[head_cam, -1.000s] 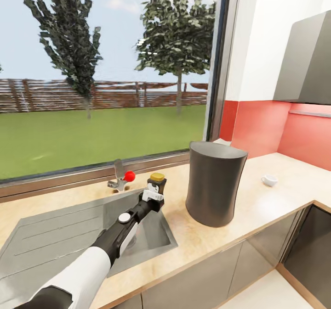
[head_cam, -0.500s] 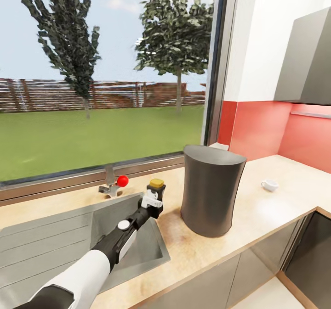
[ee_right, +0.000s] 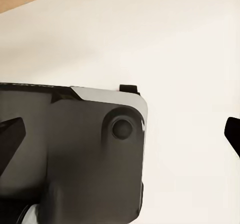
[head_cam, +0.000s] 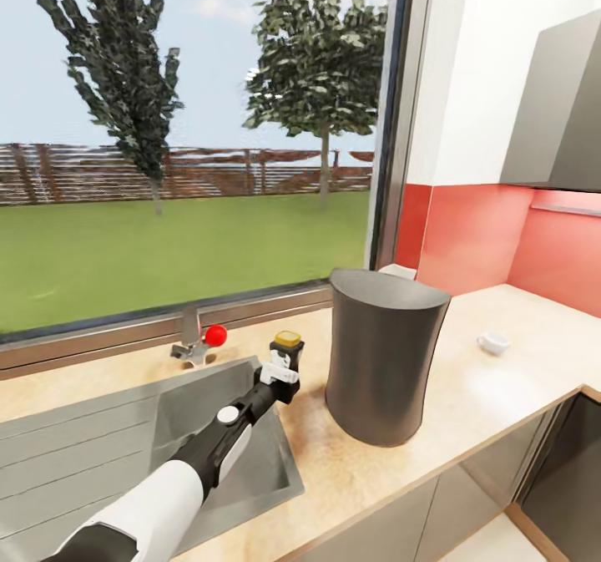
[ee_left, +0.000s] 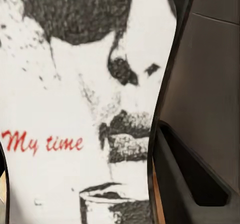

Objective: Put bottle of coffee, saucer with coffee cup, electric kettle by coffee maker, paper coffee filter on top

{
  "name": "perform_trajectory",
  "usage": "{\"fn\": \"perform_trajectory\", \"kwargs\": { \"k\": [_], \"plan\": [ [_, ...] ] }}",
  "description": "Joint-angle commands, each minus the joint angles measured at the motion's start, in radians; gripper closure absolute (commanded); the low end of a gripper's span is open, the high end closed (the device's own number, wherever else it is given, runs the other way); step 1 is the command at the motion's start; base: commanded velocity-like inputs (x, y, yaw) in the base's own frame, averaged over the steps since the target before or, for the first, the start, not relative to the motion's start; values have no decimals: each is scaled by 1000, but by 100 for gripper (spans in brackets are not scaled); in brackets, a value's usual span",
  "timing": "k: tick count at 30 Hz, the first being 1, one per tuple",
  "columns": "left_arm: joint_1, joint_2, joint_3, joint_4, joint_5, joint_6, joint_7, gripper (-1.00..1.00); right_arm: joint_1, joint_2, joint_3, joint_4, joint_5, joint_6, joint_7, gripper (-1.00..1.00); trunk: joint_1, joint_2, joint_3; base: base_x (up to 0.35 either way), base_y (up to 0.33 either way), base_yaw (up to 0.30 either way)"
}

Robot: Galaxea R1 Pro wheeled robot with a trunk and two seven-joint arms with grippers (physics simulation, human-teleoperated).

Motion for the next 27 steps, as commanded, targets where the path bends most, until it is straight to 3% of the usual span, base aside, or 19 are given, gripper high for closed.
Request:
{"fn": "perform_trajectory", "kwargs": {
  "k": [1,8,14,19,27],
  "plan": [
    [-1,-1,-2,1,1,-4,-1,100,0,0,8,0,-10,-2,0,-100,1,0,0,160,-102,0],
    [-1,-4,-1,1,1,-4,-1,100,0,-2,8,0,-10,-2,0,-100,1,0,0,104,-62,-17],
    [-1,-3,0,1,1,-4,-1,100,0,-2,8,0,-10,-2,0,-100,1,0,0,9,-3,-218],
    [12,-3,0,2,1,-7,-1,100,0,-2,8,1,-10,-1,0,-100,1,0,0,230,0,-36],
    [20,5,3,3,2,-72,8,100,0,-3,8,3,-10,-1,0,-100,1,0,0,74,0,-2]
  ]
}}
